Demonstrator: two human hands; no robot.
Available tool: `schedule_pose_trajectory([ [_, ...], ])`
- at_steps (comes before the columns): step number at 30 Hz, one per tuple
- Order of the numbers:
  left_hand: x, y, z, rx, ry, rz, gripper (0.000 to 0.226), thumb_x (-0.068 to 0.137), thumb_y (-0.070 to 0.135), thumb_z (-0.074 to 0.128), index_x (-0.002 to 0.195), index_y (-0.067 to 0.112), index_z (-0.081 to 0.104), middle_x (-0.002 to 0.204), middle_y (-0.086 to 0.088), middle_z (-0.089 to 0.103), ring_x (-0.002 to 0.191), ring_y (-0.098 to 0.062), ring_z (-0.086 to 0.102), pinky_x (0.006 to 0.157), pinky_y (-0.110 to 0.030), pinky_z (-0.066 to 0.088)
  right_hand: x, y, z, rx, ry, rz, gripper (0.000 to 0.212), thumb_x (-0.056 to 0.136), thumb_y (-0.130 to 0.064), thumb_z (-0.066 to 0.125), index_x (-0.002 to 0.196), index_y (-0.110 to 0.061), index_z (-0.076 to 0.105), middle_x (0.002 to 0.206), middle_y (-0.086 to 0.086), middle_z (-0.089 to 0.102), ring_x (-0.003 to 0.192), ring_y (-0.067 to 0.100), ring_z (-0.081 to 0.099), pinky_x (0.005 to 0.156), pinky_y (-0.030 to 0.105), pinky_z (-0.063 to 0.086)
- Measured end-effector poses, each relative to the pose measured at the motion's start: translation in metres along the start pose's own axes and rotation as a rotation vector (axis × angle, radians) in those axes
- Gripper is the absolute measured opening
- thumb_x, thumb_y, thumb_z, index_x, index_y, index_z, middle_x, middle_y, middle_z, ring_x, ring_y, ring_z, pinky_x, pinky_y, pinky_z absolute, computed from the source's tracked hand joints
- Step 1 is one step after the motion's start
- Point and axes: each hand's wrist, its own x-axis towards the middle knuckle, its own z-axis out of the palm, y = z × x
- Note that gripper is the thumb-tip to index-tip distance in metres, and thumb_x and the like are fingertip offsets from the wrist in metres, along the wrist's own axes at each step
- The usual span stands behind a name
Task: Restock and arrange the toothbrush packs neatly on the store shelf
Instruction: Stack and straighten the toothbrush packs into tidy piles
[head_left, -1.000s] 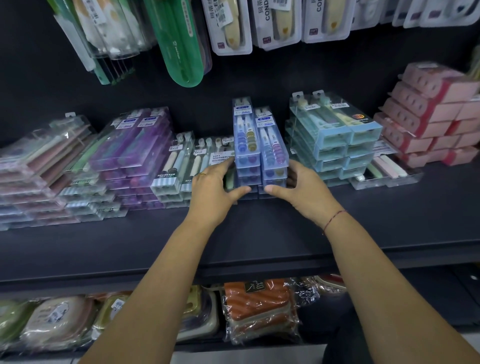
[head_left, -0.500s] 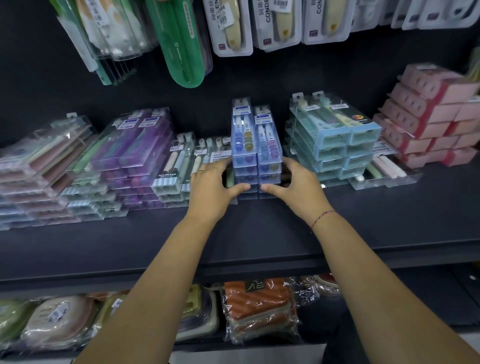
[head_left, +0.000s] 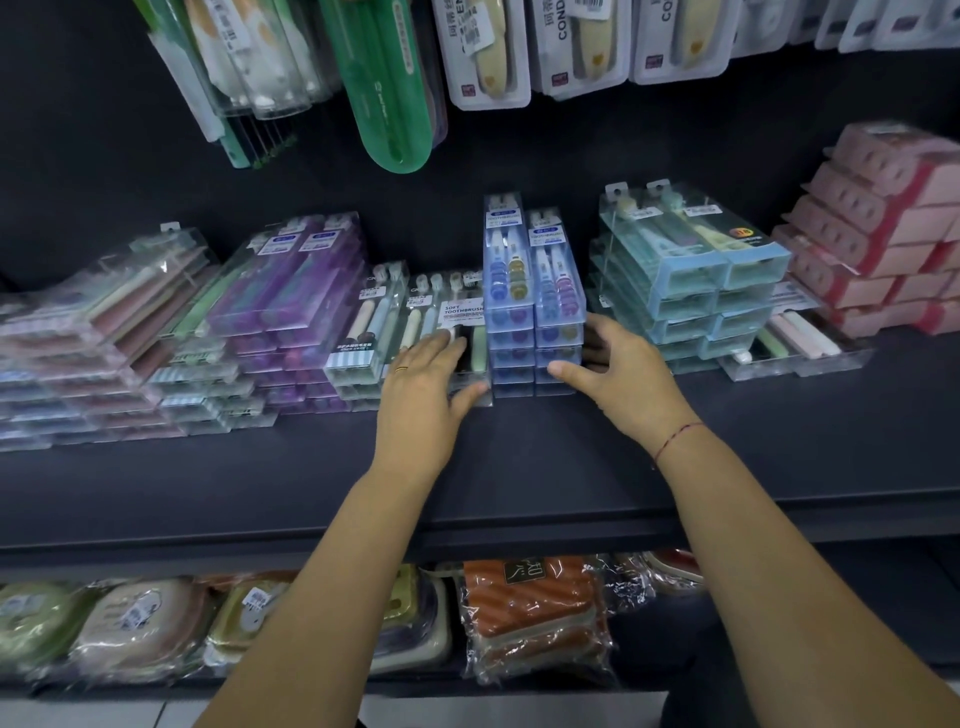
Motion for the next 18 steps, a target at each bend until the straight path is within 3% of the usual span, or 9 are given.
schedule_pose_trajectory([
  [3, 0.002, -0.002, 0.001, -0.015, 0.025, 0.021, 0.051, 0.087, 0.026, 0.072, 0.132, 0.005, 0.059, 0.14, -0.014, 0.055, 0.133, -0.03, 0.048, 0.115, -0.042, 0.032, 0.0, 0.001, 0.0, 0.03, 0.014, 0.007, 0.068, 0.085, -0.026, 0.075, 0.146, -0.02, 0.044, 0.135, -0.003, 0.058, 0.12, 0.013, 0.057, 0.105, 0.036, 0.046],
  [6, 0.002, -0.001, 0.002, -0.03, 0.017, 0.024, 0.054, 0.087, 0.027, 0.072, 0.134, 0.006, 0.057, 0.141, -0.014, 0.054, 0.135, -0.03, 0.045, 0.116, -0.043, 0.03, 0.001, 0.002, 0.001, 0.035, 0.027, 0.002, 0.067, 0.084, -0.027, 0.075, 0.144, -0.02, 0.046, 0.133, -0.003, 0.06, 0.118, 0.012, 0.058, 0.105, 0.037, 0.047],
  [10, 0.004, 0.002, 0.003, -0.112, -0.02, 0.005, 0.061, 0.088, 0.046, 0.063, 0.138, 0.012, 0.055, 0.139, -0.009, 0.056, 0.134, -0.028, 0.046, 0.114, -0.05, 0.032, 0.0, 0.002, 0.002, 0.01, 0.042, -0.013, 0.068, 0.083, -0.031, 0.076, 0.143, -0.02, 0.047, 0.132, -0.003, 0.061, 0.118, 0.011, 0.059, 0.104, 0.038, 0.048],
  [13, 0.006, 0.012, 0.001, -0.275, -0.065, -0.076, 0.077, 0.083, 0.065, 0.052, 0.145, 0.021, 0.046, 0.143, -0.001, 0.053, 0.136, -0.019, 0.042, 0.115, -0.041, 0.033, -0.001, -0.001, 0.004, -0.027, 0.052, -0.025, 0.07, 0.083, -0.035, 0.075, 0.144, -0.019, 0.046, 0.133, -0.003, 0.06, 0.12, 0.011, 0.057, 0.105, 0.038, 0.047],
  [16, 0.011, 0.027, -0.007, -0.547, -0.056, -0.139, 0.066, 0.088, 0.048, 0.063, 0.147, 0.024, 0.044, 0.145, 0.009, 0.05, 0.135, -0.004, 0.041, 0.111, -0.024, 0.034, -0.005, -0.007, 0.005, 0.02, 0.09, -0.059, 0.076, 0.084, -0.042, 0.072, 0.148, -0.021, 0.038, 0.142, -0.006, 0.053, 0.129, 0.008, 0.05, 0.109, 0.035, 0.042],
  [18, 0.017, 0.032, -0.011, -0.658, -0.021, -0.156, 0.058, 0.09, 0.038, 0.066, 0.143, 0.022, 0.049, 0.14, 0.011, 0.055, 0.131, 0.0, 0.045, 0.11, -0.021, 0.035, -0.004, -0.01, 0.005, 0.073, 0.129, -0.071, 0.073, 0.088, -0.043, 0.068, 0.15, -0.021, 0.036, 0.146, -0.005, 0.049, 0.132, 0.008, 0.047, 0.111, 0.034, 0.04],
])
